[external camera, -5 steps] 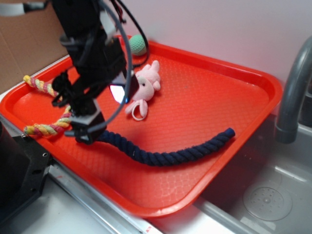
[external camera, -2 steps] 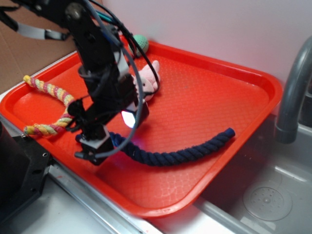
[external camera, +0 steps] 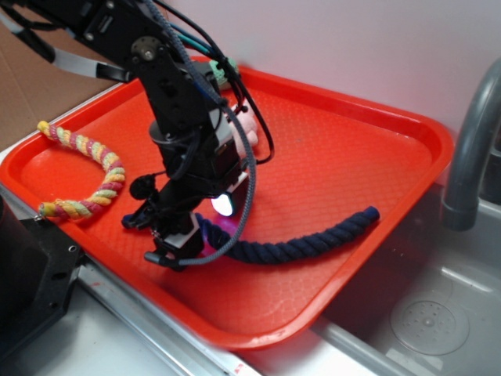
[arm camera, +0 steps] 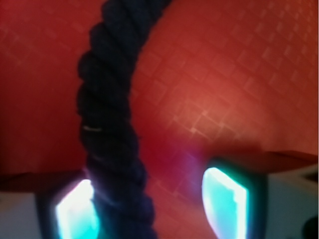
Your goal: Grab the blue rope.
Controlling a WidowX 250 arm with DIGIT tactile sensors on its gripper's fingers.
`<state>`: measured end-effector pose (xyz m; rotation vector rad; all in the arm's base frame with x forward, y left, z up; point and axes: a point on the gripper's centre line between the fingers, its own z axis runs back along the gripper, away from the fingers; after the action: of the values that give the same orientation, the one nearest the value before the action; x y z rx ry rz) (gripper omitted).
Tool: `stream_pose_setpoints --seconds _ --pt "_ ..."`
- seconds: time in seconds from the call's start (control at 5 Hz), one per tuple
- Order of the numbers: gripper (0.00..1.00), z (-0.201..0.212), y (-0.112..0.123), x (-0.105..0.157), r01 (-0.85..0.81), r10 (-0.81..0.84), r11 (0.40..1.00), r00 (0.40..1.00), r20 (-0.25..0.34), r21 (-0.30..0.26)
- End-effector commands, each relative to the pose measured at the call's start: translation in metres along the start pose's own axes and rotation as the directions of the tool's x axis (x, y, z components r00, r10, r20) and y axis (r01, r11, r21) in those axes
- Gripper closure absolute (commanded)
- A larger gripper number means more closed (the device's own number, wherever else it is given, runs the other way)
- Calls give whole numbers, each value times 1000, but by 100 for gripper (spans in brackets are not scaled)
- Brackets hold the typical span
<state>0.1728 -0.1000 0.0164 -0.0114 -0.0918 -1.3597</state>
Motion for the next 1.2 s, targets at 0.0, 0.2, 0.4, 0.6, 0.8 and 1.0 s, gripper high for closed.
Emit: stream_pose_setpoints --seconds 0.0,0.2,0.4,0.6,0.8,1.0 --pt "100 9 -6 -4 -74 74 997 997 16 -8" --pt "100 38 5 -8 -199 199 980 978 57 5" --pt "100 71 20 -3 -429 430 903 902 -41 31" --pt "100 95 29 1 -634 636 771 763 -115 59" --pt "100 123 36 -13 -807 802 589 579 -149 34" --pt "100 139 40 -30 -928 925 371 365 -105 38"
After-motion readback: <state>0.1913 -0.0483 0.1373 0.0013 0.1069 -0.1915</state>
